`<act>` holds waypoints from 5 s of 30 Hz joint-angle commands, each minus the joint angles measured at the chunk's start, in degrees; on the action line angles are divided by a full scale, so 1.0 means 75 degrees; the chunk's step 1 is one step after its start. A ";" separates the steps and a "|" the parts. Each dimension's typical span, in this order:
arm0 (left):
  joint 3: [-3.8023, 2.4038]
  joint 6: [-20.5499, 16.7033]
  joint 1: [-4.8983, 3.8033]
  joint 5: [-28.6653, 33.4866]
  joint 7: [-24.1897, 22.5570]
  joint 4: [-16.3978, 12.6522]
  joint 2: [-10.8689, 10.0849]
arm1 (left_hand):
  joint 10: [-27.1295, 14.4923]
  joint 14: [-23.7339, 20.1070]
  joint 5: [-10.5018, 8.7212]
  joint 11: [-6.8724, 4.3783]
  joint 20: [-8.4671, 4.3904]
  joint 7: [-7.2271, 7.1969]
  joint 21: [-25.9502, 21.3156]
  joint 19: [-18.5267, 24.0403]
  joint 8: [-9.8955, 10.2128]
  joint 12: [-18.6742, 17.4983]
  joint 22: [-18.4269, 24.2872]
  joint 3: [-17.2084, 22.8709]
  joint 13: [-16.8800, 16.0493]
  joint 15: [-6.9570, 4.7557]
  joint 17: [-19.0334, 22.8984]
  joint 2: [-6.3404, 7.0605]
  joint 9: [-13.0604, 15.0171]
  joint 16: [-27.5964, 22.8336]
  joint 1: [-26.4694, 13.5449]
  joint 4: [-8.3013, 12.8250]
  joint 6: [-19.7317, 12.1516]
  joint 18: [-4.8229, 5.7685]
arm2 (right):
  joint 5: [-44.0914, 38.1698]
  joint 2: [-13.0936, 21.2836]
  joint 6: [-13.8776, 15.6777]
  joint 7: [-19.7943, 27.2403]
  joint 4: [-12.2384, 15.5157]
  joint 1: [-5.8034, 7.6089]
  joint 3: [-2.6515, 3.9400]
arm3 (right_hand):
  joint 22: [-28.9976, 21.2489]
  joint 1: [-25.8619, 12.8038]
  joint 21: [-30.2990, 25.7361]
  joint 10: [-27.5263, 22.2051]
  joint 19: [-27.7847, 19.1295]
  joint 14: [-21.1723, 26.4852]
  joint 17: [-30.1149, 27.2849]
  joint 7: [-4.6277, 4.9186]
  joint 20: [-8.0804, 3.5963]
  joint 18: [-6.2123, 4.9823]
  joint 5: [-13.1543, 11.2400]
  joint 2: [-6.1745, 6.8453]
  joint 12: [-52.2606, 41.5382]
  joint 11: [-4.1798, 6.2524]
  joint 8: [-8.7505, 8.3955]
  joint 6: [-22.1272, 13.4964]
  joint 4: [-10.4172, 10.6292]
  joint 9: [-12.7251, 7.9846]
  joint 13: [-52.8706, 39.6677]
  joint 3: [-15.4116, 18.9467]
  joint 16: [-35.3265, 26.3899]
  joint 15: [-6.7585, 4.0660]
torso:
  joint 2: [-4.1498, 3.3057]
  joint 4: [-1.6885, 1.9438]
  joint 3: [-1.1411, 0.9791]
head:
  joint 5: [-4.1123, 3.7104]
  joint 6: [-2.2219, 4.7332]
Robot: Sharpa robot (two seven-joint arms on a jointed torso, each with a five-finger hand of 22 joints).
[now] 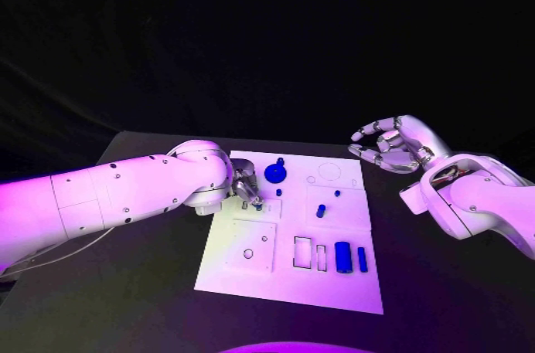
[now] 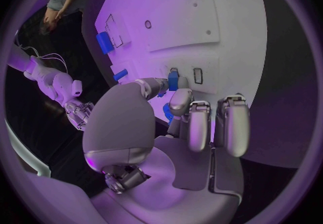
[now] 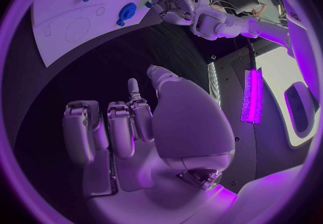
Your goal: Assemble the parts on the task board
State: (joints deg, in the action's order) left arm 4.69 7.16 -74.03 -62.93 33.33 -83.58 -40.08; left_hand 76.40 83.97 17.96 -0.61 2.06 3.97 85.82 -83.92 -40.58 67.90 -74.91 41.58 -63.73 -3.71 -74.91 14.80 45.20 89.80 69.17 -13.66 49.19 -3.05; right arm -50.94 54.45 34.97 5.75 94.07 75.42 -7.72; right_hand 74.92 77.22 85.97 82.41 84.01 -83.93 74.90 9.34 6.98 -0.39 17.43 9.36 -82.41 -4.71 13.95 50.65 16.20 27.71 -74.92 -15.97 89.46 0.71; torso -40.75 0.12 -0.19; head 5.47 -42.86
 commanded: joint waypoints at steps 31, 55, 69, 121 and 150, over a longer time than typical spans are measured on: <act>0.0006 0.0231 0.0025 -0.0091 0.0031 -0.0077 -0.0007 | 0.0128 0.0804 -0.0017 -0.0063 -0.0071 -0.0109 0.0028 -0.0165 -0.0064 0.0113 -0.0718 0.1080 -0.0069 -0.0080 -0.2013 -0.0072 0.0090 0.0027 -0.0198 0.1248 0.0114 0.0127 | -0.0078 0.0001 -0.0017 0.0029 0.0011 -0.0006 0.0000 | 0.1615 -0.0117 -0.0050 0.0000 0.0366 -0.0728 0.1680 -0.0037 -0.0052 -0.0118 0.0040 -0.0034 0.0022 0.0043 0.0047 0.0027 0.0046 0.0012 -0.0898 0.0002 -0.0031 -0.0039 | 0.0004 -0.0014 -0.0009 | 0.0039 -0.0027; 0.0009 0.0205 0.0027 -0.0059 0.0073 -0.0029 0.0015 | 0.0280 0.0804 -0.0081 -0.0206 -0.0181 -0.0291 0.0004 -0.0169 0.0041 0.0290 -0.0703 0.0260 -0.0277 -0.0208 -0.2013 -0.0156 0.0029 0.0027 -0.0874 0.0677 0.0432 0.0124 | -0.0078 0.0007 0.0002 0.0026 0.0014 -0.0006 0.0000 | 0.1608 -0.0144 -0.0062 -0.0004 0.0358 -0.0724 0.1664 -0.0040 -0.0054 -0.0121 0.0050 -0.0041 0.0027 0.0046 0.0055 0.0031 0.0047 0.0015 -0.0892 0.0001 -0.0036 -0.0041 | -0.0004 -0.0008 -0.0006 | 0.0026 -0.0055; 0.0011 0.0269 0.0032 -0.0035 0.0094 0.0055 0.0082 | 0.0319 0.0804 -0.0124 -0.0215 -0.0191 -0.0303 0.0011 -0.0191 0.0069 0.0359 -0.0736 -0.0302 -0.0370 -0.0218 -0.2013 -0.0161 0.0017 0.0027 -0.1204 0.0304 0.0566 0.0131 | -0.0078 0.0020 0.0025 0.0033 0.0030 -0.0006 0.0000 | 0.1601 -0.0164 -0.0072 -0.0008 0.0351 -0.0722 0.1657 -0.0040 -0.0055 -0.0124 0.0051 -0.0040 0.0032 0.0046 0.0058 0.0029 0.0049 0.0017 -0.0887 0.0004 -0.0039 -0.0042 | -0.0011 -0.0018 -0.0008 | -0.0001 -0.0098; -0.0430 0.0041 -0.0164 0.0300 -0.0018 -0.0093 -0.0354 | -0.0096 0.0804 -0.0342 -0.0018 -0.0119 -0.0068 -0.0030 -0.0183 0.0669 -0.0212 -0.0724 -0.2642 0.0238 -0.0066 -0.2013 -0.0338 -0.0268 0.0027 -0.1415 -0.0401 0.0145 0.0126 | -0.0033 0.0045 0.0076 0.0016 -0.0020 -0.0006 0.0000 | 0.1582 -0.0454 -0.0116 -0.0019 0.0328 -0.0713 0.1617 -0.0049 -0.0064 -0.0134 -0.0231 -0.0054 0.0048 0.0052 0.0091 -0.0035 0.0052 0.0036 -0.0870 0.0080 -0.0054 -0.0050 | 0.0006 0.0007 -0.0005 | -0.0051 0.0057; -0.0304 0.1350 -0.0715 -0.0260 -0.0269 0.2147 0.0596 | -0.0237 0.0804 -0.0380 0.0078 -0.0034 0.0039 -0.0074 -0.0137 0.0950 -0.0379 -0.0649 -0.2821 0.0442 0.0020 -0.2013 -0.0357 -0.0468 0.0027 -0.1206 -0.0414 0.0065 0.0108 | -0.0029 -0.0030 0.0037 0.0000 -0.0106 -0.0030 -0.0003 | 0.1583 -0.0441 -0.0115 -0.0017 0.0330 -0.0712 0.1617 -0.0053 -0.0065 -0.0133 -0.0190 -0.0069 0.0046 0.0057 0.0097 -0.0041 0.0034 0.0039 -0.0871 0.0066 -0.0055 -0.0053 | -0.0013 -0.0012 0.0004 | 0.0029 0.0061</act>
State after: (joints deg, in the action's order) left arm 2.41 14.66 -79.31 -62.85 32.29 -67.82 -35.95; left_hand 74.93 83.94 15.05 0.01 1.45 4.06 85.53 -84.16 -33.57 65.41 -74.90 20.63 -60.52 -4.07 -74.91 12.22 41.73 89.79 59.57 -16.75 49.84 -3.06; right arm -50.87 54.30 35.57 5.70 93.27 75.23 -7.74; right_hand 74.92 74.19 85.30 82.23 84.00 -83.93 74.93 9.13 6.98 -0.39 16.09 8.75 -82.17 -4.54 14.40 50.44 16.51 27.95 -74.91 -15.65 89.24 0.71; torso -40.87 0.08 -0.14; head 5.59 -42.32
